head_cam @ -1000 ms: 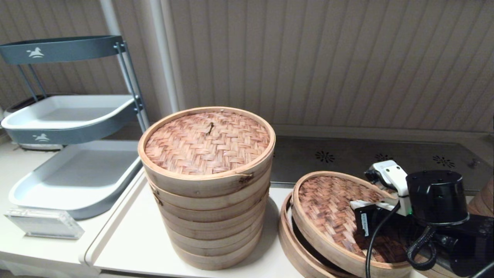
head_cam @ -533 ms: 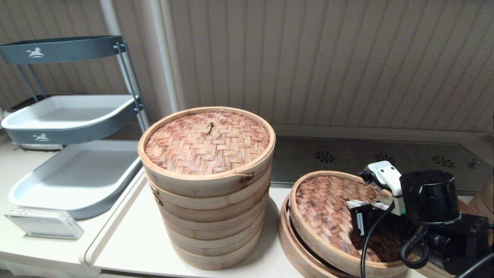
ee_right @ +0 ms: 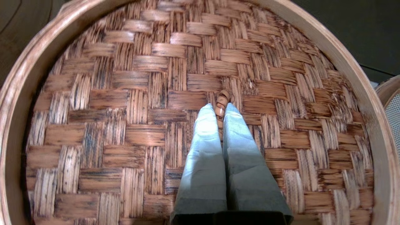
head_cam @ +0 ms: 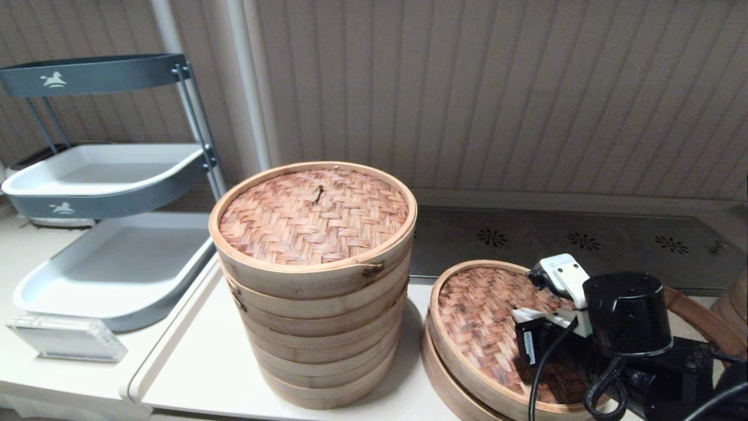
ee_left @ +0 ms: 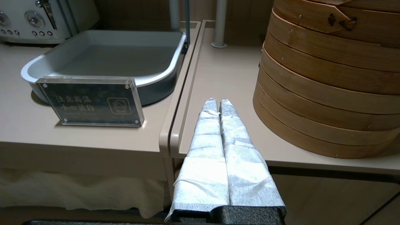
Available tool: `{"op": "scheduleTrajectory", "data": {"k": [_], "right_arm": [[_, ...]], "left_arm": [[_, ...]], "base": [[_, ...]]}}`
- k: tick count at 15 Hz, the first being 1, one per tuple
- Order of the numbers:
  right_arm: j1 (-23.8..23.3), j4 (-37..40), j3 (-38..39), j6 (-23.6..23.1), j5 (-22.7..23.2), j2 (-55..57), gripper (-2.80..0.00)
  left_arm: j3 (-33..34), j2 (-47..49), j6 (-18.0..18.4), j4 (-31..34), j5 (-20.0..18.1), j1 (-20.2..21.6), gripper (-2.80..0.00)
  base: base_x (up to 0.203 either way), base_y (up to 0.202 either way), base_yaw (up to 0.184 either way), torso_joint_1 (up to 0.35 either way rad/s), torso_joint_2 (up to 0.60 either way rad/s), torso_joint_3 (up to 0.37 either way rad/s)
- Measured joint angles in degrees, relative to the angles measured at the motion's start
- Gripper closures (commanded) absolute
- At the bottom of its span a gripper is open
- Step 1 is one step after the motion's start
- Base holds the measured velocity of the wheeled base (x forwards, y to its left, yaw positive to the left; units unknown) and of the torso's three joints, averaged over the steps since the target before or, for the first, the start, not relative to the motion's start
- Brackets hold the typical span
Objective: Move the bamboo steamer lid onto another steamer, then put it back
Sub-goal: Put the steamer
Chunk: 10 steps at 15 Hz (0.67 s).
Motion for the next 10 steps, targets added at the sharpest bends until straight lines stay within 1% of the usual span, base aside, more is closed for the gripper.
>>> {"op": "scheduleTrajectory", "data": {"k": [5, 10], "right_arm": [[0.56, -1.17, 1.04, 0.08, -0.24, 1.52, 0.00], [-0.03, -1.27, 1.50, 0.19, -0.18, 2.29, 0.00]], "left_arm": [[0.00, 0.00, 0.02, 0.01, 0.00, 0.00, 0.00], [0.00, 0.00, 0.02, 0.00, 0.02, 0.00, 0.00]], "base": [[0.000, 0.000, 0.000, 0.000, 0.00, 0.000], [0.000, 0.000, 0.000, 0.000, 0.00, 0.000]]}}
